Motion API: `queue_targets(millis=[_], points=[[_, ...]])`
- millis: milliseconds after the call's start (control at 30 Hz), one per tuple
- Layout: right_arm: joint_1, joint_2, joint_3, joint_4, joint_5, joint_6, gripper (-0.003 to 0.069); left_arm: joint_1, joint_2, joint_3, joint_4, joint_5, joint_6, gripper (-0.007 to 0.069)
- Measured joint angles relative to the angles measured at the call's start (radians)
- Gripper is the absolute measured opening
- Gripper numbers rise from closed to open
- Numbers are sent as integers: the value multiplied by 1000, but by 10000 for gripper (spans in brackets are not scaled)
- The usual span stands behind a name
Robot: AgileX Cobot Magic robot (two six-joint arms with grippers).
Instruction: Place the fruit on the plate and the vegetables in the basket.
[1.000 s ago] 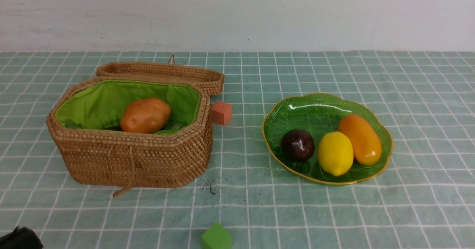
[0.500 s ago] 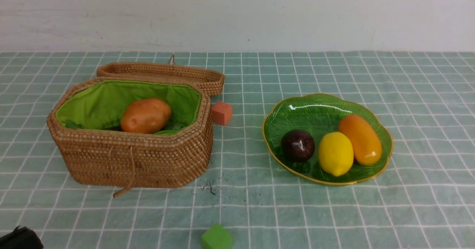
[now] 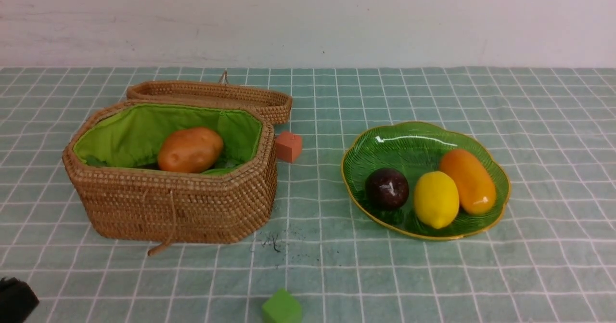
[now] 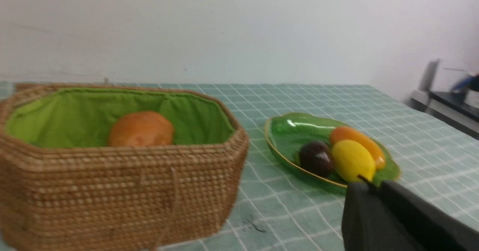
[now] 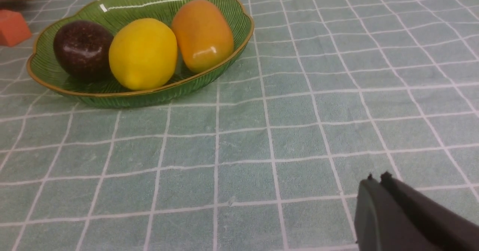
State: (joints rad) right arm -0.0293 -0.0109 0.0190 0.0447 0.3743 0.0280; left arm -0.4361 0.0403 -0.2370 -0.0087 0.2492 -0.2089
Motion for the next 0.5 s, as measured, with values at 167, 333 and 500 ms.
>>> queue_targets(millis=[167,333,500], points=[[0,0,0,0,1,0,-1,241,-50,65,-21,-31,0,-13],[0,0,0,0,1,0,3,335,-51,205,-52,-35,0,-13],[0,0,0,1,1,0,7,345,-51,266,-74,118,0,-13]])
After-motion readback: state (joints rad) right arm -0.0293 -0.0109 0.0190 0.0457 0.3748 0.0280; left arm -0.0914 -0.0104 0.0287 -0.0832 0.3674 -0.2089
